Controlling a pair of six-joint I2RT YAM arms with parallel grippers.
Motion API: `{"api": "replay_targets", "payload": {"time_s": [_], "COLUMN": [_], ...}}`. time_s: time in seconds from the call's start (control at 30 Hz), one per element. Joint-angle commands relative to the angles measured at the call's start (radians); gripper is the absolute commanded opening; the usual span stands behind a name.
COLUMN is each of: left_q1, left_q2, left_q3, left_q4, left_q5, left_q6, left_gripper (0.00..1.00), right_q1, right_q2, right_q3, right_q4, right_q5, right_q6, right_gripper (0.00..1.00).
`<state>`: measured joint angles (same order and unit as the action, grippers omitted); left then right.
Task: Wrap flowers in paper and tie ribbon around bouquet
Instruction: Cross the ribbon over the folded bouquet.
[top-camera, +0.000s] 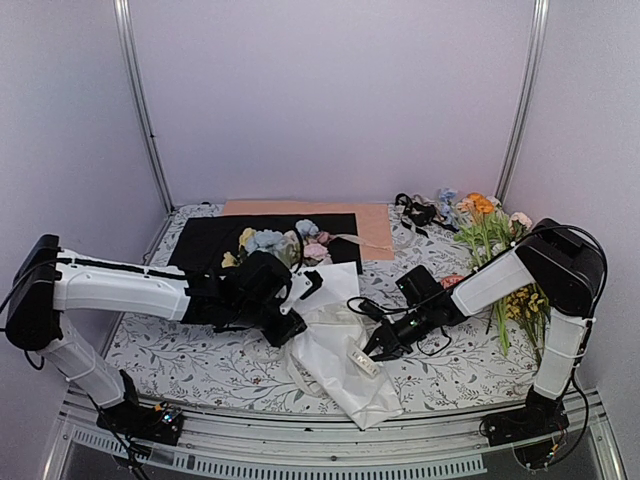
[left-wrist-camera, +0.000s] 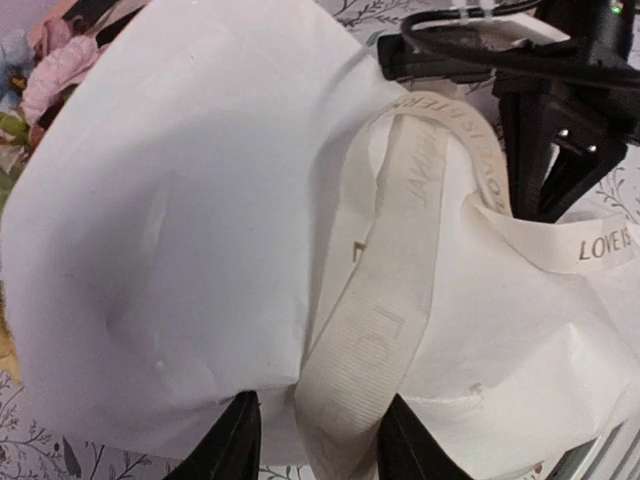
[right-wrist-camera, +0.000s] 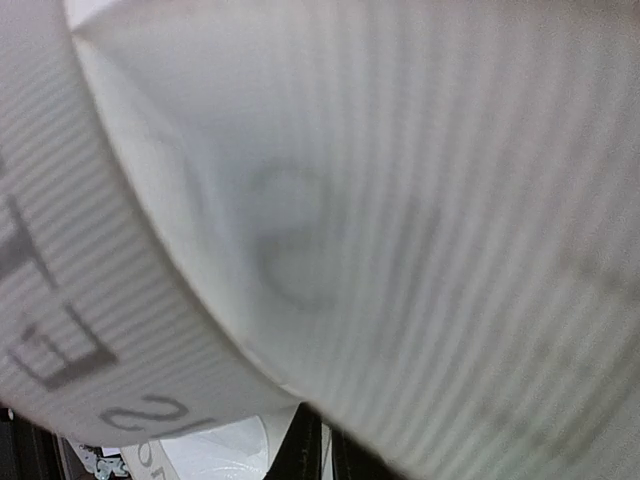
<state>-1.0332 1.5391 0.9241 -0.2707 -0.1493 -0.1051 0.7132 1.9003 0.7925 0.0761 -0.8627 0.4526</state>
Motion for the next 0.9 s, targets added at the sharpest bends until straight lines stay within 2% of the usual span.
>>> {"api": "replay_targets", "payload": {"time_s": [0.0,0.1,0.2,0.27,0.4,0.6,0.73,0.87], "left_q1": [-0.001,-0.011,-0.016,-0.015,-0.016,-0.024,-0.016,0.073], "left_q2": [-0.003,-0.034,-0.050,-0.044,-0.036,-0.052,-0.021,0.012], "left_q3": [0.029,0.015,-0.011,-0.023,-0.020,-0.041,-0.045,-0.078], "left_q4": [-0.083,-0.051,0.001,0.019,0.056,0.227,0.280,0.354], "left_q5": [-0.136,-0.059,0.031,0.069,0.181,0.535,0.563,0.563], "left_q6": [-0.076,-0.081,-0.069,-0.065,-0.054,-0.005,0.002,-0.083], "left_gripper": [0.39,0.30,0.10,0.00,0.00,0.00,0.00,0.00], "right_q1": [-0.005,-0.006,-0.005,-0.006,-0.005,-0.006,-0.005,-0.005], "right_q2": [0.032,0.031,0.031,0.031,0.029,0.032,0.036,0.036], "right_q3": [-0.010,-0.007,-0.005,-0.006,-0.009,-0.008,-0.008,-0.007], "right_q4": [-0.050,-0.052,-0.052,-0.052,-0.052,-0.052,-0.052,-0.053], "right_q5": [0.080,0.078,0.077,0.077,0.078,0.078,0.077,0.077], "right_q6": [0.000,0.000,0.000,0.000,0.000,-0.003,-0.002,-0.002], "right_gripper": [0.08,0.08,0.08,0.08,0.08,0.08,0.08,0.08]}}
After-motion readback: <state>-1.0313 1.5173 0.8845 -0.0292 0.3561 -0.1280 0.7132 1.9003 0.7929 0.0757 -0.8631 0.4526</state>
